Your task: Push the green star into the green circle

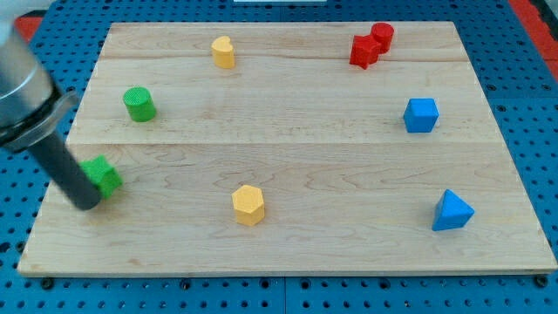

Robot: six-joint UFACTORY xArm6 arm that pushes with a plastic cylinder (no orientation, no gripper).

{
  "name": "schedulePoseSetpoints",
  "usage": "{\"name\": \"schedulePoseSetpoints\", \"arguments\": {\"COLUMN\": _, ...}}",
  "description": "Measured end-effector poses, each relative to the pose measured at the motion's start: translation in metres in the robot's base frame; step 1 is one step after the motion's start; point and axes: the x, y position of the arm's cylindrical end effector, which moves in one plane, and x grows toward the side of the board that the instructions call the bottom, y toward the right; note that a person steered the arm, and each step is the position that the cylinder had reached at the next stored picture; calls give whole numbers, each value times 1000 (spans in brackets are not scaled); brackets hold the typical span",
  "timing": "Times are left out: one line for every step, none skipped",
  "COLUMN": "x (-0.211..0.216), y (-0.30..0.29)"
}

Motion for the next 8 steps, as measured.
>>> {"name": "schedulePoseSetpoints", "arguments": {"x": -40, "y": 18}}
{"name": "schedulePoseSetpoints", "arguments": {"x": -53, "y": 13}}
{"name": "schedulePoseSetpoints", "arguments": {"x": -3, "y": -1}}
{"name": "schedulePoseSetpoints", "arguments": {"x": -48, "y": -3}}
{"name": "schedulePoseSetpoints", "arguments": {"x": -81, "y": 14}}
{"name": "schedulePoseSetpoints", "arguments": {"x": -84, "y": 19}}
{"name": "schedulePoseSetpoints", "arguments": {"x": -84, "y": 19}}
{"name": "schedulePoseSetpoints", "arguments": {"x": -84, "y": 21}}
